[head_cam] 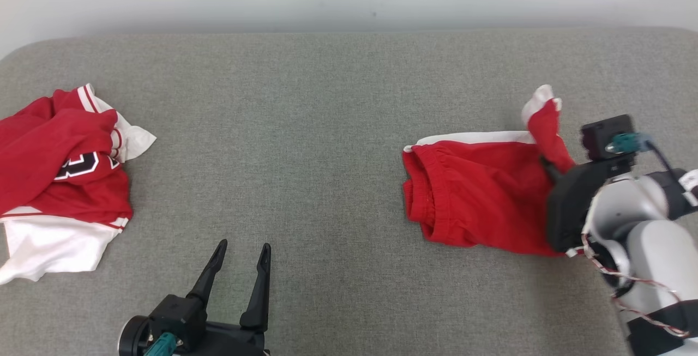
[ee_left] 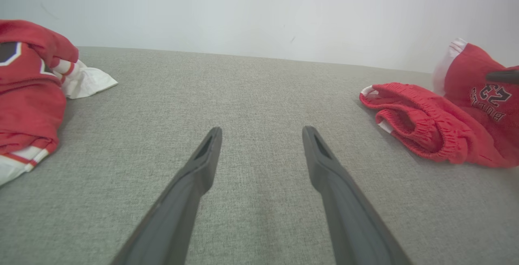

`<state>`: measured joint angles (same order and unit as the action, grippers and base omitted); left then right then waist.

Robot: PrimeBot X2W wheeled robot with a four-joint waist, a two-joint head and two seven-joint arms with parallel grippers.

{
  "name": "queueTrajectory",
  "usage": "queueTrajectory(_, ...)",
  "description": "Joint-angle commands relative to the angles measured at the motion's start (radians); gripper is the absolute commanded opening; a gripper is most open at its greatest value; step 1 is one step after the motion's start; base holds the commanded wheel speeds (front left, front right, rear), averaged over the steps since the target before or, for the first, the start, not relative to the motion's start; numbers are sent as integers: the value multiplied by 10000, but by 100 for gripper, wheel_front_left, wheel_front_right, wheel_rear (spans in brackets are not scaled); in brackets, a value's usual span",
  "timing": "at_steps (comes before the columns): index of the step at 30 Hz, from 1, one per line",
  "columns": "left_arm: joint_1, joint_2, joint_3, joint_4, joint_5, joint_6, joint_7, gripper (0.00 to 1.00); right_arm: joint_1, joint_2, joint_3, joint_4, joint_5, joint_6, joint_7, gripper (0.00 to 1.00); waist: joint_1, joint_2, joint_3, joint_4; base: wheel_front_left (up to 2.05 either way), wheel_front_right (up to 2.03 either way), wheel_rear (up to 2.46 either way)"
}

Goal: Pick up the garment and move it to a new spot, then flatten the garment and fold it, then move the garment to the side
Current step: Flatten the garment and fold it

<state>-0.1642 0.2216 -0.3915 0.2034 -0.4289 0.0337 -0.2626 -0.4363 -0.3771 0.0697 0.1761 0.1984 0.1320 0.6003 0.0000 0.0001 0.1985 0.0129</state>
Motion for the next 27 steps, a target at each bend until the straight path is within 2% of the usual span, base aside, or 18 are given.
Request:
queueTrajectory(1,125,-21,18,17,-28,-53,-32,100,36,169,221,-65,135,-20,60,0,0,-1,-54,22,0,0,0)
queueTrajectory(10,167,-77,-33,75,-27,-128,-32,100,-609,916,1515,544,452,-20,-153,0,0,-1,-117,295,0,0,0)
queueTrajectory(22,263,-126,56,79,-18,-91,-32,100,-1087,1354,2460,1471,871,-20,-423,0,0,-1,-134,443,0,0,0)
queueTrajectory(23,266,-134,61,80,-21,-89,-32,100,-1118,1350,2479,1522,903,-20,-452,11,0,-1,-132,433,0,0,0)
queueTrajectory(24,264,-141,63,87,-20,-90,-32,100,-1144,1385,2434,1553,973,-20,-525,75,0,-1,-130,424,0,0,0)
queueTrajectory(25,257,-147,67,90,-19,-94,-32,100,-1172,1453,2358,1572,1024,-20,-622,100,0,-1,-128,417,0,0,0)
queueTrajectory(27,242,-158,74,99,-14,-105,-32,100,-1152,1630,2339,1554,1331,-20,-777,100,0,-1,-136,403,0,0,0)
